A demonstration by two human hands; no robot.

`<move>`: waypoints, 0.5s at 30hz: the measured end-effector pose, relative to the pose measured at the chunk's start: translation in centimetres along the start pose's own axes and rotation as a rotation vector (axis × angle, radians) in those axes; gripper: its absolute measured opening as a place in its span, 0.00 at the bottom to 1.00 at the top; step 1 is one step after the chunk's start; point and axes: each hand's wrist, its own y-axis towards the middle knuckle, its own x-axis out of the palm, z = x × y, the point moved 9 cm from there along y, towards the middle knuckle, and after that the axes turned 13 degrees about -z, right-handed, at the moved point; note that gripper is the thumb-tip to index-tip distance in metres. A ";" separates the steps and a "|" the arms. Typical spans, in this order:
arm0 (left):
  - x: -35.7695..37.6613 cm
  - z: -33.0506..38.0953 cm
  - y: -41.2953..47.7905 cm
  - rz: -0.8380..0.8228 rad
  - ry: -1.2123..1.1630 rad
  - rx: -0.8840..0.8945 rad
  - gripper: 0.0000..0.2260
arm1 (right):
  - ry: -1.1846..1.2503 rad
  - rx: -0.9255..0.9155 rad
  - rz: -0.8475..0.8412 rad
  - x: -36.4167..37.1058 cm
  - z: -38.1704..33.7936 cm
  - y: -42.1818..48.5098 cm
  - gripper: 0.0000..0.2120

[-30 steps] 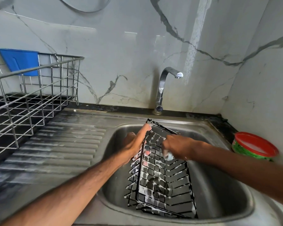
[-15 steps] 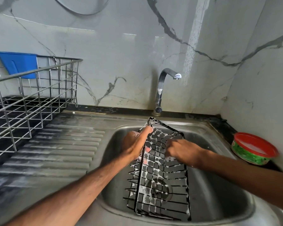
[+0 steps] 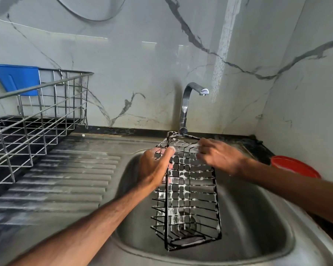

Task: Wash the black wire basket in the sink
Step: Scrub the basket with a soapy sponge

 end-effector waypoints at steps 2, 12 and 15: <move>-0.7 0.8 -0.7 0.017 0.141 0.010 0.40 | -0.044 -0.015 0.171 -1.6 -0.3 -0.5 0.24; -0.6 0.2 -0.2 0.001 0.196 0.016 0.47 | 0.280 -0.185 0.337 0.9 -4.5 -3.0 0.13; -0.6 0.5 -0.5 -0.019 0.231 0.006 0.41 | 0.082 -0.317 0.283 2.7 -7.0 -3.7 0.15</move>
